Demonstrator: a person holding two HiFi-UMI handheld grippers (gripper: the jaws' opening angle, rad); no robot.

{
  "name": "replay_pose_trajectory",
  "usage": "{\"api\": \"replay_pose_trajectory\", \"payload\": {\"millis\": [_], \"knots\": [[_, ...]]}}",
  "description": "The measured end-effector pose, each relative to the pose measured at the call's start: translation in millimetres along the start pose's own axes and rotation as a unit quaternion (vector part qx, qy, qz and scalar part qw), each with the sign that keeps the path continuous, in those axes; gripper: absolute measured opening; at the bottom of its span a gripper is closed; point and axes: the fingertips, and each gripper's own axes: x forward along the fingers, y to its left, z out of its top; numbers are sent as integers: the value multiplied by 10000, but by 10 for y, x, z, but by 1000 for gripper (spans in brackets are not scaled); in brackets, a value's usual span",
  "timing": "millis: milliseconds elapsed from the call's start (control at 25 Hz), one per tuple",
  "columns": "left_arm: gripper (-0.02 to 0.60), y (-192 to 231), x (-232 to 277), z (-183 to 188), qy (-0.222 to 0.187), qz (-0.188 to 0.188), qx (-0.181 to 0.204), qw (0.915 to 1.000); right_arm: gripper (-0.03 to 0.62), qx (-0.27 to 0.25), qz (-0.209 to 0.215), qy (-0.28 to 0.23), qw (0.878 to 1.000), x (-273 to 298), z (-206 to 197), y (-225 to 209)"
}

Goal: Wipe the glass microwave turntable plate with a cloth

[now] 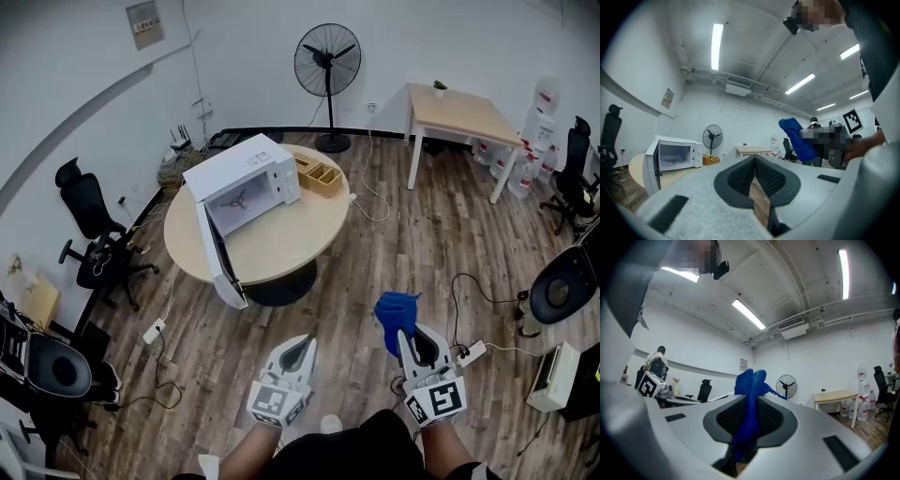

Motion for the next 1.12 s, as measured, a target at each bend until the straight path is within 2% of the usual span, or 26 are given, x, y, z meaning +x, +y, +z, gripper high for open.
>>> {"api": "replay_pose_trajectory", "payload": {"millis": [200, 480, 840, 1120], "knots": [[6, 122, 73, 26, -34, -47, -2, 10000, 63, 36, -42, 55, 10000, 115, -17, -14], [6, 349, 406, -84, 128, 20, -41, 9999, 63, 27, 36, 97, 9999, 508, -84, -240], [6, 869, 1139, -10, 154, 489, -50, 9987, 64, -54, 421, 164, 9990, 1273, -161, -750], [6, 1038, 1748, -23, 230, 838, -85, 9962, 66, -41, 749, 260, 9968, 1747, -268, -1318]]}}
